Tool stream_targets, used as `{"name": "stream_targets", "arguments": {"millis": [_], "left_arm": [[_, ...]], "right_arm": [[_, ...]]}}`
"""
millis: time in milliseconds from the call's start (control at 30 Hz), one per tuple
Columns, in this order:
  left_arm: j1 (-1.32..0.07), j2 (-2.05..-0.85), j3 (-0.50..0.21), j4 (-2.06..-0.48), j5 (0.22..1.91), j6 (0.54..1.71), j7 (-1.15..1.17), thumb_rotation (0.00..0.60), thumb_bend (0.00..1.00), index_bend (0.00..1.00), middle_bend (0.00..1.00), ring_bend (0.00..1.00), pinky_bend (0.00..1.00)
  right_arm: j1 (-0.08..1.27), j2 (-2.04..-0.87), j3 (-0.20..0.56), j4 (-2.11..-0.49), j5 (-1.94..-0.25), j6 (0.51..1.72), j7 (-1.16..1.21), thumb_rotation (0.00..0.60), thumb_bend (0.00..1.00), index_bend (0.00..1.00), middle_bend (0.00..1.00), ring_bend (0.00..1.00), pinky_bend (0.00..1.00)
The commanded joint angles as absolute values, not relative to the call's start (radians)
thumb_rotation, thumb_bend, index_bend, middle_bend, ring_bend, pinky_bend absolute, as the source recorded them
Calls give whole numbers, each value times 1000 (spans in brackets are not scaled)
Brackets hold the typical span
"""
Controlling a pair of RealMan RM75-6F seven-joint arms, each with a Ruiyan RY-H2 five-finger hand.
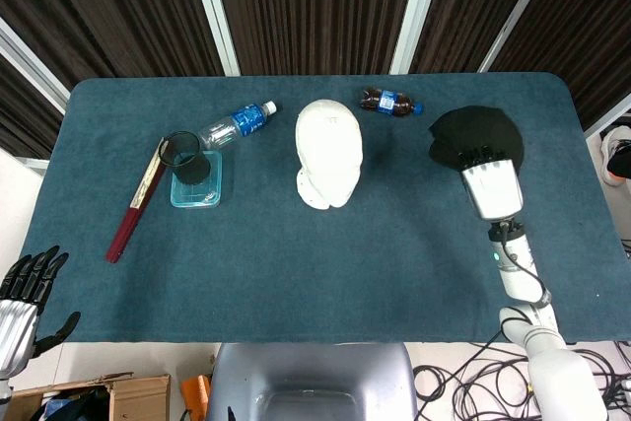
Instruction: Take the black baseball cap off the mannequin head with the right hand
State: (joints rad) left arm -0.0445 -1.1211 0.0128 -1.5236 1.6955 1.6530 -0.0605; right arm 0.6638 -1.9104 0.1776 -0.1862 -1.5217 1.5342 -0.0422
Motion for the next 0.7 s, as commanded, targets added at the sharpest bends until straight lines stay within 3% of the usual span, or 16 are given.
{"name": "stream_targets", "arguments": {"millis": [33,167,333,400,467,533,700], "left_arm": [[-45,-1121,14,-1523,1697,1651,-60,600,299,0,51,81,101],[-45,-1118,17,-1519,1704,1656,-69,600,300,0,52,81,100],[-37,-1118,11,-1513,1697,1673,-82,600,300,0,57,83,100],[-36,-1118,11,-1513,1698,1675,-83,600,299,0,57,83,100],[-36,-1118,12,-1513,1700,1676,-83,600,299,0,57,83,100],[-36,-1118,12,-1512,1701,1676,-84,600,300,0,57,83,101],[-40,-1119,12,-1514,1699,1666,-79,600,298,0,57,83,100]], "right_arm": [[634,-1959,119,-152,-1569,1554,-61,600,487,1000,701,586,891],[606,-1981,87,-147,-1588,1565,-58,600,471,961,700,575,850],[558,-1978,59,-162,-1596,1531,-61,600,424,479,458,399,696],[530,-1969,46,-178,-1597,1500,-68,600,328,225,336,288,622],[503,-1955,31,-205,-1602,1479,-54,600,245,56,257,210,555],[468,-1932,7,-247,-1615,1468,-20,600,187,2,205,163,501],[397,-1852,-65,-365,-1658,1443,11,600,76,0,98,59,378]]}}
